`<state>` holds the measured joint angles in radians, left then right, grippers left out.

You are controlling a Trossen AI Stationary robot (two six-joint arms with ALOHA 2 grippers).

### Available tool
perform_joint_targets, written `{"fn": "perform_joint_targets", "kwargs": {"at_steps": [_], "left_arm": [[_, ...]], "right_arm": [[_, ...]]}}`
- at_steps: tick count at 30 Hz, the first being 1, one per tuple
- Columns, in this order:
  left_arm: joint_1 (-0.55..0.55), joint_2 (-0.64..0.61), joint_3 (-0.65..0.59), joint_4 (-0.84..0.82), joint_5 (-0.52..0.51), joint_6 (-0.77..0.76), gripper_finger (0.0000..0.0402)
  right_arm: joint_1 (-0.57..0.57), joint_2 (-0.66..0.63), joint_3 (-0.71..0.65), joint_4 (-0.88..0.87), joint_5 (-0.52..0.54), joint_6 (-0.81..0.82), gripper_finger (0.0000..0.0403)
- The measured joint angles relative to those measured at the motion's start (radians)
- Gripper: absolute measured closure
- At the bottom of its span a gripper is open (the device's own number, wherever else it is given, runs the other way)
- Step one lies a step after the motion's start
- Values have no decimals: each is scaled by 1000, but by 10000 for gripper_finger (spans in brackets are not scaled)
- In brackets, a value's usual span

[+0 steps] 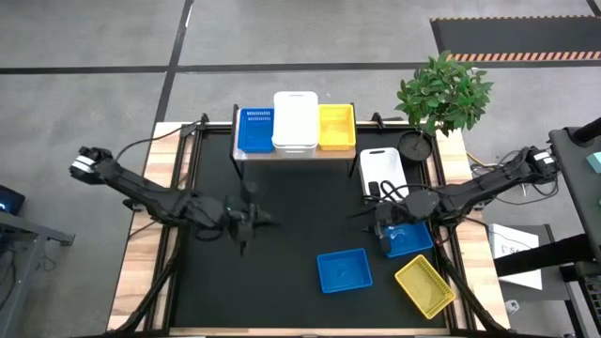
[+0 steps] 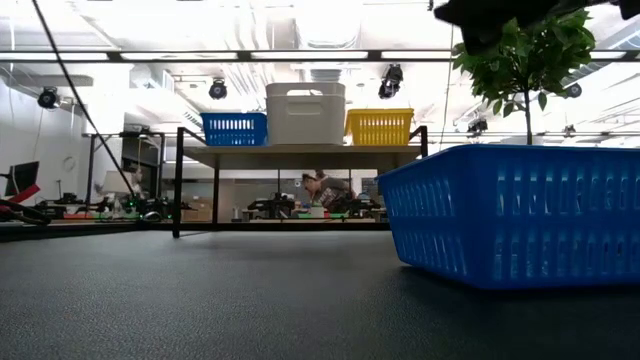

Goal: Stack baskets on shelf by color
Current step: Stack the white bin on the white bins on the shelf

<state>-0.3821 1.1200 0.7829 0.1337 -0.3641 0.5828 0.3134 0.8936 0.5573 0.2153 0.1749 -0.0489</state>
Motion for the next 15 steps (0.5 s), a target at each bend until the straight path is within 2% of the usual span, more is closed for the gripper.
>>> {"fn": "perform_joint_targets", "kwargs": {"at_steps": [3, 8, 11, 15], "left_arm": [[2, -71, -41, 27, -64, -23, 400], [2, -160, -113, 31, -89, -26, 400], [3, -195, -157, 58, -90, -25, 400], [3, -221, -188, 71, -90, -25, 400]], "right_arm": [[0, 45, 7, 1, 13, 51, 266], [1, 115, 32, -37, 7, 129, 265], [1, 148, 96, -192, 5, 204, 269], [1, 207, 228, -490, 6, 288, 275]]}}
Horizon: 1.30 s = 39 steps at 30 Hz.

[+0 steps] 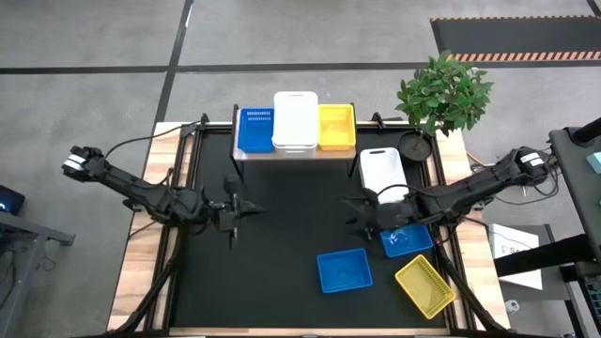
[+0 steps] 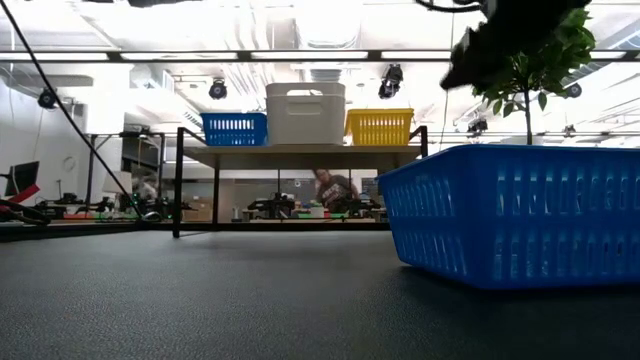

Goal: Stack baskets on shelf by color
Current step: Stack the white bin on the white bins on the shelf

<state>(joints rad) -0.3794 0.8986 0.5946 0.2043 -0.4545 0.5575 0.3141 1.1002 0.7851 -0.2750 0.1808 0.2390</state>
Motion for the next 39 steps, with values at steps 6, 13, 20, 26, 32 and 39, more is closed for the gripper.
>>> {"fn": "perform_joint_targets", "kwargs": {"at_steps": [6, 13, 20, 26, 32, 39], "left_arm": [[0, -8, -15, 4, 0, -2, 400], [0, -2, -15, 5, 0, -2, 400], [-1, -2, -15, 5, 0, -3, 400], [-1, -2, -18, 5, 0, -4, 400], [-1, 4, -18, 5, 0, -17, 400], [-1, 4, -18, 6, 0, -30, 400]], "right_arm": [[-18, 85, 172, -517, 31, 5, 276], [-115, 113, 214, -844, 134, 38, 256], [-243, 112, 131, -842, 111, -48, 243], [-302, 112, 63, -828, 80, -58, 251], [-307, 114, 63, -806, 81, -64, 282], [-307, 114, 63, -784, 81, -61, 328]]}}
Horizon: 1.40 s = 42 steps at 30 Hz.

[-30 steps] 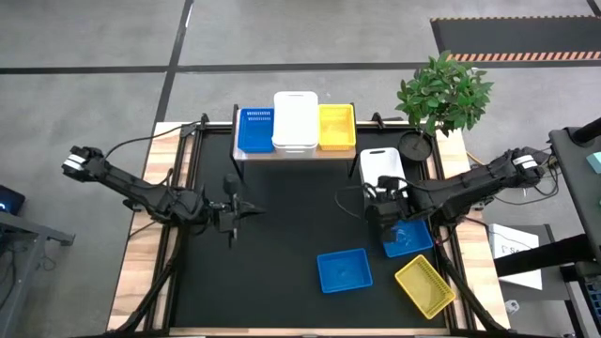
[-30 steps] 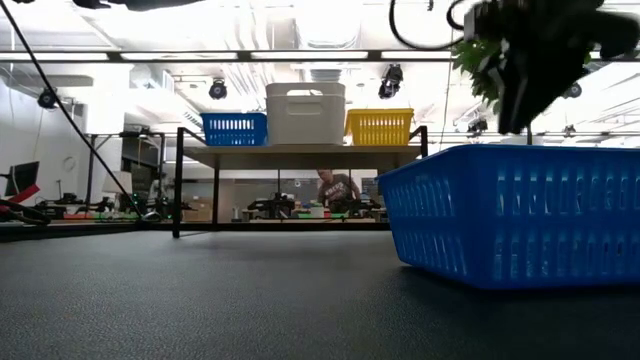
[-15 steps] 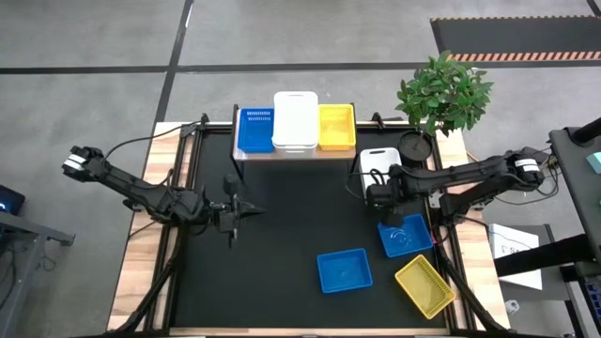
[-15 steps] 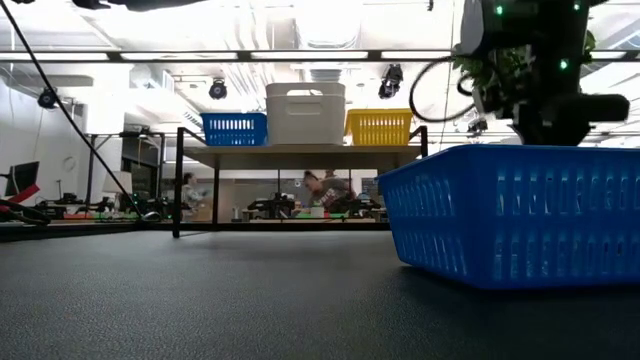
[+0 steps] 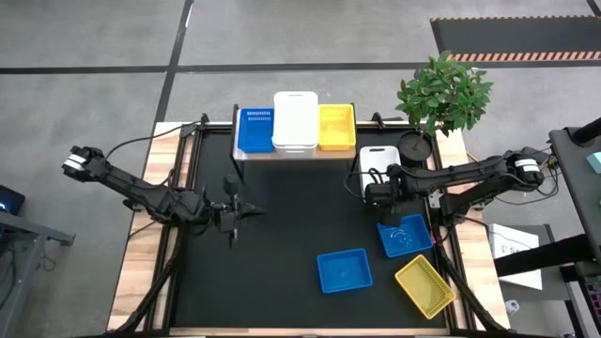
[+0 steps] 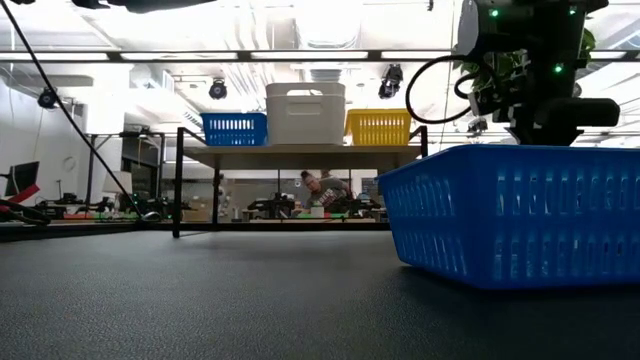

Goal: Stack baskets on shelf by color
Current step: Stack the white bin on the white bins on the shelf

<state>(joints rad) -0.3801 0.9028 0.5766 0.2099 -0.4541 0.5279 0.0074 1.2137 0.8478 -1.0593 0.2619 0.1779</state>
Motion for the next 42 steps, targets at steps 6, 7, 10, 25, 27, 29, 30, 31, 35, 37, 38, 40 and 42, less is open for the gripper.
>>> {"fn": "perform_joint_targets", "kwargs": {"at_steps": [6, 7, 10, 25, 27, 29, 30, 31, 35, 37, 38, 40, 42], "left_arm": [[0, 0, 0, 0, 0, -2, 400], [0, 0, 0, 1, 0, -2, 400], [0, 0, 0, 1, 0, -2, 400], [0, 0, 0, 1, 0, -24, 400], [0, 0, 0, 0, 0, -24, 400], [-1, 0, 0, 0, 0, -24, 400], [-1, 0, 0, 0, 0, -24, 400], [-1, 0, 0, 0, 0, -24, 400], [-1, 0, 0, 0, 0, -24, 400], [-1, 0, 0, 0, 0, -25, 400], [-1, 0, 0, 0, 0, -25, 400], [-1, 0, 0, 0, 1, -25, 400], [-1, 0, 0, 0, 1, -25, 400]], "right_arm": [[0, 0, 0, 4, 0, 5, 383], [0, 0, 0, 4, 0, 5, 389], [0, 0, 0, 6, -6, 5, 393], [30, 0, 68, 28, -90, 7, 394], [50, 0, 88, 34, -91, 12, 394], [68, 3, 100, 66, -98, 20, 394], [76, 6, 102, 89, -108, 22, 394], [84, 13, 102, 110, -116, 23, 394], [109, 60, 101, 201, -116, 37, 393], [113, 87, 100, 248, -139, 32, 385], [113, 101, 100, 272, -147, 32, 377], [113, 128, 100, 286, -150, 38, 355], [112, 156, 100, 284, -146, 46, 329]]}}
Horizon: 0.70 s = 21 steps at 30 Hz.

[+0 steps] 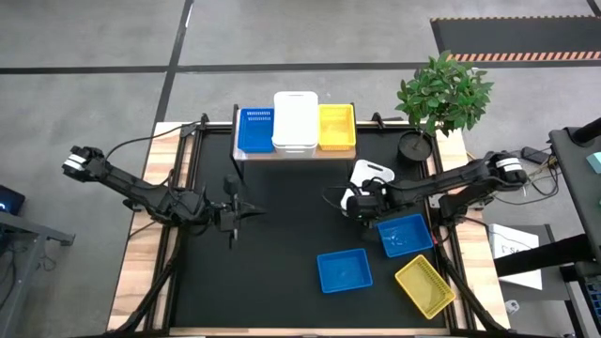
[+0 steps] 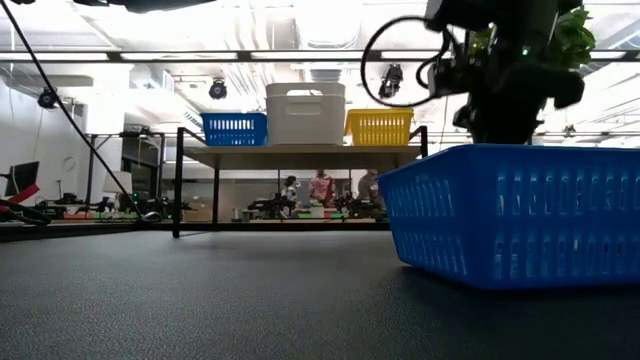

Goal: Stack baskets on shelf by color
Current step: Stack the white bin on the white bins on the shelf

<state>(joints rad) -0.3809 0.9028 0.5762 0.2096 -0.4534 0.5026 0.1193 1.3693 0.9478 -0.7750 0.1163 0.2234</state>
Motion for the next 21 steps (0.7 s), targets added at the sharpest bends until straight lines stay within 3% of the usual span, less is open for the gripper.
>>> {"fn": "perform_joint_targets", "kwargs": {"at_steps": [5, 8, 11, 16, 21], "left_arm": [[0, 0, -1, 0, 0, 0, 400], [0, 0, -4, -1, 0, 0, 400], [0, 0, -7, 0, 0, -1, 400], [0, 0, -8, 0, 0, -1, 400], [0, 0, -8, 1, 0, -1, 400]], "right_arm": [[-2, 77, 0, 9, 15, 28, 265], [-2, 122, -1, 9, 15, 27, 253], [1, 143, -1, 7, 15, 28, 283], [18, 146, 31, -25, 13, 30, 380], [67, 145, 133, -119, -20, 64, 392]]}}
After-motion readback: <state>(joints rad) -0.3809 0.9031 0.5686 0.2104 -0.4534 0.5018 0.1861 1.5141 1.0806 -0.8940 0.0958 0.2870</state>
